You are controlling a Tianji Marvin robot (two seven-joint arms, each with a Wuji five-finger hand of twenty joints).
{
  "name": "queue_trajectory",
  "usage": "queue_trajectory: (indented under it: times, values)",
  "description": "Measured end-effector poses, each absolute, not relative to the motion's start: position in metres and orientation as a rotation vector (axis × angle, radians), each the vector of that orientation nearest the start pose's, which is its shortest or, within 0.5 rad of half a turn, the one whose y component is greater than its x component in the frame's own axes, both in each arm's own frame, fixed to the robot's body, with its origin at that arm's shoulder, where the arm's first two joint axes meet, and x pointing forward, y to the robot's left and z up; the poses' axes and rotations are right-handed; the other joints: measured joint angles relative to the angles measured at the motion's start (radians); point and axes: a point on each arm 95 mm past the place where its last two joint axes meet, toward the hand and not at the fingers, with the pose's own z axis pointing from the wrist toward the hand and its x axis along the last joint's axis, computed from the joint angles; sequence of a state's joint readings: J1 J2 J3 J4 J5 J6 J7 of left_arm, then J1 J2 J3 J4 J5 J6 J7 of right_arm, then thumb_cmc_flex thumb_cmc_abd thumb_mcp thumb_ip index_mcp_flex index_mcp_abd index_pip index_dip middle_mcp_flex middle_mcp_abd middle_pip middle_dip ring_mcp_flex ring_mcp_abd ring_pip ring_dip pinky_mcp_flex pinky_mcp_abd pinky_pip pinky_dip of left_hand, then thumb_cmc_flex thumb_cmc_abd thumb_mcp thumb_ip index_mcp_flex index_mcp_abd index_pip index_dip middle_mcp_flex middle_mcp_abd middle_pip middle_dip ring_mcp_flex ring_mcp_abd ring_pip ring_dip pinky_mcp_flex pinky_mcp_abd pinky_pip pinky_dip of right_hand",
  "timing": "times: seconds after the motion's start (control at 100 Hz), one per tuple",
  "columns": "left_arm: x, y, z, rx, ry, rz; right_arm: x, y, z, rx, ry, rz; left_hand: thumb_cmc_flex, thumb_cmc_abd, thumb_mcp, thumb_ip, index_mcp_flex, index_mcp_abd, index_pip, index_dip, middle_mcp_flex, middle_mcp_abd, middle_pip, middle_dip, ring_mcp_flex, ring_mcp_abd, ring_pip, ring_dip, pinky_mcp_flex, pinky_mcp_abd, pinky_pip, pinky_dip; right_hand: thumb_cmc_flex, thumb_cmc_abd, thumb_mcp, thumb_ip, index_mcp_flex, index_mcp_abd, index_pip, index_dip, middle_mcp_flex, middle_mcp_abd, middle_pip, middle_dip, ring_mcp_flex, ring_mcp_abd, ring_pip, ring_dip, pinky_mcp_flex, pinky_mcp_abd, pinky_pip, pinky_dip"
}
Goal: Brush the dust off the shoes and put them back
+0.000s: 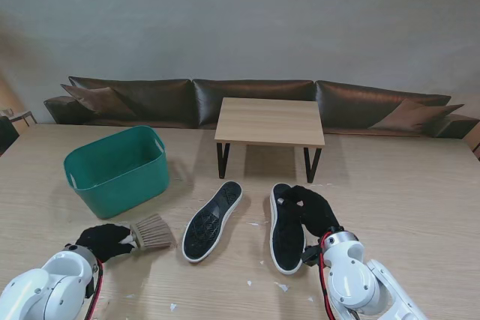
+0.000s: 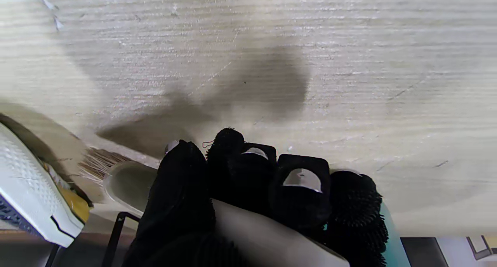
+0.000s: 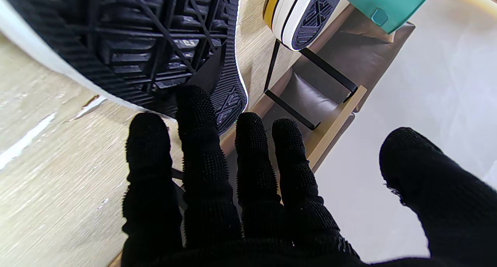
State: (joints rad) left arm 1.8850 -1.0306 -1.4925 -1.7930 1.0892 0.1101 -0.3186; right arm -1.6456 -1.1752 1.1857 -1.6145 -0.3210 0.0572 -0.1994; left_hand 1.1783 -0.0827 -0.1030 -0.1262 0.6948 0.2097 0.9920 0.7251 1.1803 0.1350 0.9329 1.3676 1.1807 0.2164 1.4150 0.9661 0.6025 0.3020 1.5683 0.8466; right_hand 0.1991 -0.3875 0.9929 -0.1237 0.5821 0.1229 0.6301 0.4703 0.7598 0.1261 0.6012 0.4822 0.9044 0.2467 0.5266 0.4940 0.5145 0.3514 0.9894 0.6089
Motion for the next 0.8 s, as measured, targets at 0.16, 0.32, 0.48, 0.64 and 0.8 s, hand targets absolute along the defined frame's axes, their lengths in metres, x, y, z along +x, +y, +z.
queue_trajectory:
  times: [0.16,0.32,0.48,0.64,0.8]
  values:
    - [0.328,0.092,-0.336,-1.44,1.628,-1.016,0.377,0.02,-0.348,-2.367,-1.1,-2.312,0.0,0.0,0.0,0.0,0.003,0.001,0.0,-0.001,0.0,0.0,0.0,0.009,0.0,0.002,0.008,0.0,0.006,0.001,0.001,0.001,0.0,0.0,0.0,0.0,0.0,0.0,0.0,0.0,-0.006,0.0,0.002,0.0,0.0,0.0,0.0,0.0,0.0,0.0,0.0,0.0]
    - [0.332,0.082,-0.32,-1.377,1.647,-1.084,0.378,0.02,-0.348,-2.366,-1.095,-2.329,0.0,0.0,0.0,0.0,0.003,0.001,0.0,-0.001,0.0,0.0,0.0,0.01,0.001,0.003,0.01,0.0,0.007,0.003,0.001,0.001,0.0,0.0,0.0,0.0,0.0,0.0,0.0,0.0,-0.012,0.0,0.005,0.0,-0.001,0.0,0.0,0.0,0.0,0.0,0.0,0.0]
    - [0.345,0.065,-0.304,-1.325,1.666,-1.16,0.378,0.019,-0.347,-2.36,-1.089,-2.347,0.0,0.0,0.0,0.0,0.004,0.002,0.0,-0.001,0.0,0.0,0.0,0.011,0.001,0.004,0.012,0.0,0.008,0.007,0.003,0.002,0.0,0.0,0.0,0.0,0.0,0.0,0.001,0.0,-0.012,0.0,0.005,0.0,-0.002,0.0,0.0,0.0,0.0,0.0,0.0,0.0]
    - [0.358,0.046,-0.291,-1.279,1.693,-1.239,0.379,0.018,-0.346,-2.358,-1.078,-2.359,0.0,0.0,0.0,0.0,0.004,0.003,0.0,0.0,0.0,0.0,0.0,0.011,0.001,0.004,0.018,0.0,0.008,0.007,0.009,0.002,0.0,0.0,0.0,0.0,0.0,0.0,0.002,0.0,-0.012,0.0,0.005,0.0,-0.002,0.0,0.0,0.0,0.0,0.0,0.0,0.0]
    - [0.371,0.027,-0.284,-1.242,1.697,-1.311,0.38,0.018,-0.344,-2.363,-1.07,-2.364,0.0,0.0,0.0,0.0,0.004,0.004,0.0,0.0,0.0,0.0,0.0,0.012,0.001,0.004,0.02,0.0,0.01,0.008,0.01,0.002,0.0,0.0,0.0,0.0,0.0,0.0,0.003,0.0,-0.012,0.0,0.005,0.0,-0.002,0.0,0.0,0.0,0.0,0.0,0.0,0.0]
